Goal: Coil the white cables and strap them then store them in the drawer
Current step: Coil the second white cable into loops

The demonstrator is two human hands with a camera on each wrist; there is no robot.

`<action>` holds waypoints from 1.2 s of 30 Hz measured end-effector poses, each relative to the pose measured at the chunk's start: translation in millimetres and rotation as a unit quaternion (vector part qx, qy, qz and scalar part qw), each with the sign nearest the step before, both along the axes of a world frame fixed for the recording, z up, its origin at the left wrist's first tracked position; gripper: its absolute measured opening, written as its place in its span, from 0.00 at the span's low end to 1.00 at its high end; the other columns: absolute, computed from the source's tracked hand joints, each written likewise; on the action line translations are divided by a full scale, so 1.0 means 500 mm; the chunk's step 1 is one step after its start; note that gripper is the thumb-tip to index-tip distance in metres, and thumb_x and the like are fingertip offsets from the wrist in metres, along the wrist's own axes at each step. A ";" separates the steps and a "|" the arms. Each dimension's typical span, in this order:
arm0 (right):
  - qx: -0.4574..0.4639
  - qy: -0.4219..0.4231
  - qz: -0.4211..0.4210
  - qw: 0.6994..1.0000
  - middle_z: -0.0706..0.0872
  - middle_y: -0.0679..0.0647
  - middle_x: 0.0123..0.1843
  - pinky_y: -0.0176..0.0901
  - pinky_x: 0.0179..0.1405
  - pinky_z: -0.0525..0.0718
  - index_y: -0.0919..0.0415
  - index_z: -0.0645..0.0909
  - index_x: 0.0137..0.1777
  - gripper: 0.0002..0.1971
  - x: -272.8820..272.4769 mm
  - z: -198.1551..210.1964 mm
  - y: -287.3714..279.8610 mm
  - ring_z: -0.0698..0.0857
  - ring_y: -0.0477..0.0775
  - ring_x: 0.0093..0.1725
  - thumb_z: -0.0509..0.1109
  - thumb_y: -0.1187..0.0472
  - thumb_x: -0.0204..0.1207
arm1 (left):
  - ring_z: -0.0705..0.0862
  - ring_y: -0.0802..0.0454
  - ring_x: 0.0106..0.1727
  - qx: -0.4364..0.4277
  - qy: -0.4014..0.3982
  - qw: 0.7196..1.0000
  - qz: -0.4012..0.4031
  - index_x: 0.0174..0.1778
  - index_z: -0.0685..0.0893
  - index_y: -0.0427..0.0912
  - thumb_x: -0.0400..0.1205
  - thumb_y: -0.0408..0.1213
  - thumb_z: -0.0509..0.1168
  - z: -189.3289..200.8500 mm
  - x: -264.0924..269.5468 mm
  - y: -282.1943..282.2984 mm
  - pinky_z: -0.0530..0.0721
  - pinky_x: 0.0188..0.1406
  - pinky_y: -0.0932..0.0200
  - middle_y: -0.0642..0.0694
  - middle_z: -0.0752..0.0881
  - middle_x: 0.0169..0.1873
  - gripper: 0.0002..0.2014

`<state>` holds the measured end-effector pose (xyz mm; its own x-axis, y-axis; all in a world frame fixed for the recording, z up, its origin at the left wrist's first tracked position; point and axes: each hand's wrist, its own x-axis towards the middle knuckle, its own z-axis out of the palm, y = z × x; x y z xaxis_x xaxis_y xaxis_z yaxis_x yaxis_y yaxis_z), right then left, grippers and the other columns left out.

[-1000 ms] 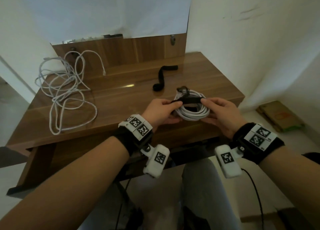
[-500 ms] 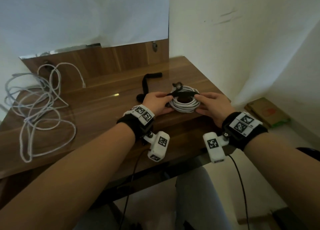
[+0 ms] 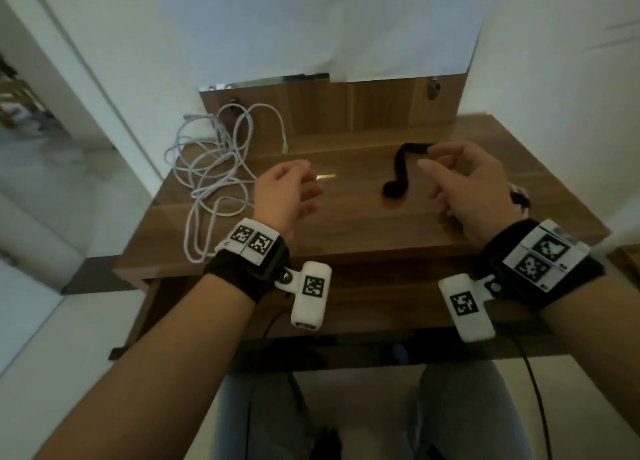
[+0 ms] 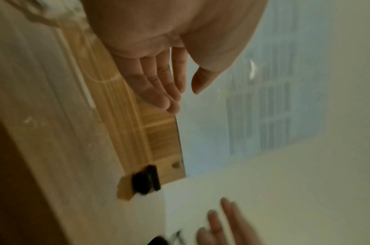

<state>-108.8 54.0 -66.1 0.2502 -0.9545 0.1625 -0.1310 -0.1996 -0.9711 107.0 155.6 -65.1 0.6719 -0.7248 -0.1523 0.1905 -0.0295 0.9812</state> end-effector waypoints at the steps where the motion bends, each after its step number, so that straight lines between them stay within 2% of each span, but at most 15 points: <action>1: 0.001 0.004 0.015 1.000 0.86 0.49 0.43 0.36 0.24 0.81 0.50 0.83 0.56 0.09 0.024 0.004 0.007 0.84 0.41 0.30 0.76 0.55 0.78 | 0.89 0.53 0.39 -0.014 0.019 1.000 0.017 0.53 0.85 0.45 0.85 0.40 0.66 0.003 0.024 0.021 0.84 0.29 0.60 0.48 0.89 0.45 0.05; 6: 0.013 0.031 0.106 0.994 0.86 0.50 0.45 0.38 0.26 0.84 0.53 0.82 0.60 0.12 0.166 0.019 0.051 0.86 0.46 0.36 0.76 0.54 0.79 | 0.87 0.55 0.37 -0.080 0.028 0.995 0.060 0.53 0.86 0.44 0.84 0.40 0.68 0.019 0.122 0.134 0.82 0.30 0.62 0.50 0.88 0.37 0.06; 10: 0.035 0.078 0.187 0.979 0.86 0.51 0.53 0.37 0.25 0.84 0.55 0.81 0.62 0.14 0.293 0.015 0.090 0.88 0.47 0.39 0.76 0.54 0.79 | 0.89 0.51 0.41 -0.096 -0.024 0.990 0.103 0.52 0.87 0.40 0.84 0.39 0.68 0.022 0.177 0.199 0.84 0.31 0.60 0.47 0.89 0.40 0.07; 13: 0.074 0.120 0.226 0.964 0.85 0.52 0.55 0.39 0.23 0.84 0.56 0.78 0.69 0.20 0.385 -0.002 0.112 0.88 0.51 0.37 0.75 0.54 0.80 | 0.89 0.47 0.50 -0.033 -0.099 0.979 0.178 0.47 0.89 0.45 0.81 0.41 0.69 -0.003 0.241 0.228 0.88 0.49 0.52 0.47 0.91 0.45 0.06; 16: 0.156 0.138 0.254 0.945 0.85 0.56 0.52 0.40 0.21 0.82 0.58 0.72 0.78 0.26 0.449 -0.030 0.140 0.87 0.53 0.33 0.71 0.51 0.83 | 0.85 0.49 0.59 0.065 -0.098 0.980 0.160 0.61 0.87 0.45 0.81 0.45 0.69 -0.046 0.273 0.246 0.82 0.64 0.52 0.49 0.87 0.56 0.14; 19: 0.215 0.139 0.272 0.928 0.84 0.59 0.60 0.42 0.27 0.84 0.55 0.74 0.76 0.28 0.471 -0.045 0.151 0.88 0.56 0.39 0.67 0.40 0.82 | 0.81 0.47 0.67 0.105 -0.091 0.984 0.107 0.74 0.79 0.41 0.82 0.45 0.70 -0.073 0.276 0.235 0.78 0.72 0.49 0.48 0.82 0.66 0.25; 21: 0.218 0.121 0.272 0.930 0.86 0.57 0.59 0.44 0.34 0.84 0.52 0.79 0.70 0.28 0.473 -0.042 0.151 0.88 0.57 0.43 0.67 0.34 0.78 | 0.84 0.47 0.63 0.089 -0.063 0.990 0.087 0.71 0.80 0.42 0.82 0.42 0.70 -0.076 0.266 0.226 0.80 0.69 0.48 0.47 0.83 0.61 0.21; 23: 0.176 0.119 0.265 0.941 0.87 0.53 0.53 0.46 0.38 0.83 0.52 0.83 0.64 0.27 0.458 -0.034 0.145 0.87 0.54 0.44 0.72 0.33 0.74 | 0.89 0.46 0.56 0.065 -0.041 0.996 0.037 0.62 0.84 0.41 0.82 0.41 0.71 -0.076 0.243 0.217 0.84 0.66 0.43 0.45 0.89 0.57 0.15; 26: 0.071 0.175 0.264 0.946 0.88 0.51 0.53 0.46 0.49 0.88 0.53 0.81 0.63 0.23 0.417 -0.015 0.112 0.88 0.51 0.50 0.81 0.48 0.72 | 0.89 0.43 0.56 0.068 -0.039 0.996 -0.048 0.58 0.85 0.45 0.83 0.40 0.69 -0.070 0.190 0.192 0.87 0.61 0.44 0.42 0.90 0.53 0.08; 27: 0.041 0.197 0.271 0.941 0.88 0.53 0.53 0.44 0.48 0.88 0.54 0.81 0.64 0.22 0.402 -0.007 0.098 0.89 0.51 0.49 0.82 0.53 0.72 | 0.89 0.45 0.55 0.077 -0.034 0.993 -0.078 0.61 0.84 0.44 0.84 0.39 0.69 -0.071 0.171 0.179 0.88 0.58 0.48 0.42 0.89 0.54 0.11; 29: -0.019 0.229 0.261 0.938 0.89 0.55 0.48 0.36 0.33 0.84 0.59 0.83 0.65 0.17 0.369 0.008 0.064 0.88 0.49 0.38 0.78 0.64 0.76 | 0.89 0.47 0.56 0.079 -0.042 0.988 -0.128 0.67 0.82 0.41 0.84 0.39 0.69 -0.075 0.133 0.148 0.88 0.58 0.50 0.43 0.89 0.57 0.16; 31: -0.074 0.249 0.225 0.939 0.88 0.55 0.42 0.35 0.25 0.83 0.60 0.85 0.63 0.13 0.336 0.023 0.028 0.86 0.49 0.31 0.72 0.69 0.80 | 0.89 0.49 0.57 0.066 -0.119 0.981 -0.140 0.67 0.85 0.42 0.82 0.43 0.70 -0.081 0.115 0.126 0.86 0.62 0.49 0.43 0.90 0.57 0.18; 32: -0.094 0.250 0.201 0.943 0.89 0.56 0.42 0.39 0.28 0.87 0.58 0.87 0.59 0.11 0.319 0.029 0.012 0.87 0.50 0.32 0.70 0.70 0.81 | 0.89 0.52 0.53 0.074 -0.165 0.974 -0.138 0.64 0.88 0.44 0.82 0.45 0.69 -0.080 0.114 0.120 0.87 0.59 0.54 0.44 0.91 0.55 0.16; 34: -0.123 0.244 0.158 0.949 0.91 0.57 0.46 0.53 0.45 0.91 0.53 0.87 0.54 0.09 0.289 0.039 -0.012 0.89 0.54 0.40 0.72 0.67 0.80 | 0.88 0.55 0.44 0.096 -0.239 0.960 -0.110 0.58 0.90 0.46 0.84 0.45 0.68 -0.073 0.119 0.112 0.85 0.42 0.65 0.45 0.92 0.47 0.11; 36: -0.130 0.250 0.140 0.949 0.90 0.56 0.53 0.49 0.53 0.86 0.55 0.87 0.56 0.08 0.267 0.046 -0.022 0.87 0.53 0.50 0.75 0.62 0.79 | 0.85 0.59 0.41 0.090 -0.288 0.953 -0.041 0.54 0.91 0.45 0.84 0.42 0.68 -0.059 0.136 0.098 0.80 0.40 0.66 0.51 0.89 0.42 0.09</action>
<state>24.6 43.1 -43.3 0.5968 -0.7825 0.1776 -0.4689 -0.5197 -0.7142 175.0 204.4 -94.8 0.6235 -0.7756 0.0980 -0.3882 -0.1983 0.9000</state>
